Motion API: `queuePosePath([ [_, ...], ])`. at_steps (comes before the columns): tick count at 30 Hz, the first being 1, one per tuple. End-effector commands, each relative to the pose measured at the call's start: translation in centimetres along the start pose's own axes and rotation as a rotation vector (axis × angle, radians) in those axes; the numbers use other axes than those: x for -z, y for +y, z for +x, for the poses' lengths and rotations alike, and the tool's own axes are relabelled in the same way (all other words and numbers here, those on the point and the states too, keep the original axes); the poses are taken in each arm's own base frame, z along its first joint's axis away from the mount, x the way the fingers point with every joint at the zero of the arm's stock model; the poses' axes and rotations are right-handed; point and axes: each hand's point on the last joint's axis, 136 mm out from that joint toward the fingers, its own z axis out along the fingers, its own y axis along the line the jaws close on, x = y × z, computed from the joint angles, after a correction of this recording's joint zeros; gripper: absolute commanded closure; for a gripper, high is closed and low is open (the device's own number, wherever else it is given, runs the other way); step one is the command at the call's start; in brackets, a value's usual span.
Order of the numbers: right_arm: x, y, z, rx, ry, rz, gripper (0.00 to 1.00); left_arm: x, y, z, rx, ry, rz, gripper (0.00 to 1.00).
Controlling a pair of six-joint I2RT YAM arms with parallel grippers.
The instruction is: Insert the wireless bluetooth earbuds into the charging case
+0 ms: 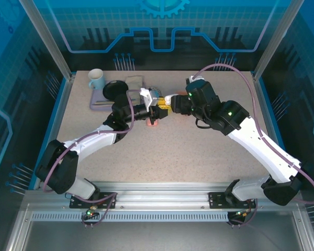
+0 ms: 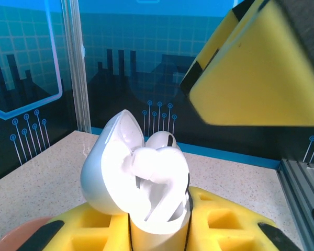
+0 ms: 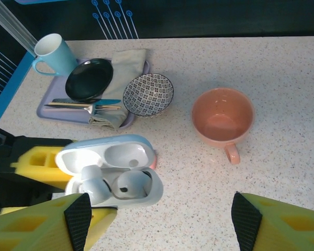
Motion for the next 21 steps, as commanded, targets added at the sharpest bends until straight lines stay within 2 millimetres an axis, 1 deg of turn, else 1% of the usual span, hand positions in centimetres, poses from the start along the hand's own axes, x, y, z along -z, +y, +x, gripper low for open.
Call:
queuePosePath([
  [1, -0.8, -1.2, 0.9, -0.007, 0.028, 0.049, 0.26, 0.2, -0.3, -0.4, -0.004, -0.030, 0.016, 1.00],
  [6, -1.9, -0.9, 1.1, -0.002, 0.046, 0.047, 0.27, 0.2, -0.3, -0.3, -0.001, -0.028, 0.015, 1.00],
  [11, -2.2, 0.8, 1.2, 0.000, 0.064, -0.026, 0.29, 0.1, -0.2, -0.2, -0.001, -0.028, 0.013, 1.00],
  [13, -1.9, 1.6, 1.0, 0.003, 0.061, -0.053, 0.30, 0.1, -0.1, -0.1, 0.000, -0.027, 0.011, 1.00],
  [16, -0.9, 2.4, 0.4, 0.006, 0.040, -0.091, 0.31, 0.1, 0.0, 0.0, 0.002, -0.024, 0.010, 1.00],
  [21, 0.5, 2.2, -0.7, -0.012, -0.001, -0.104, 0.31, 0.0, 0.0, 0.2, 0.009, -0.021, 0.010, 1.00],
])
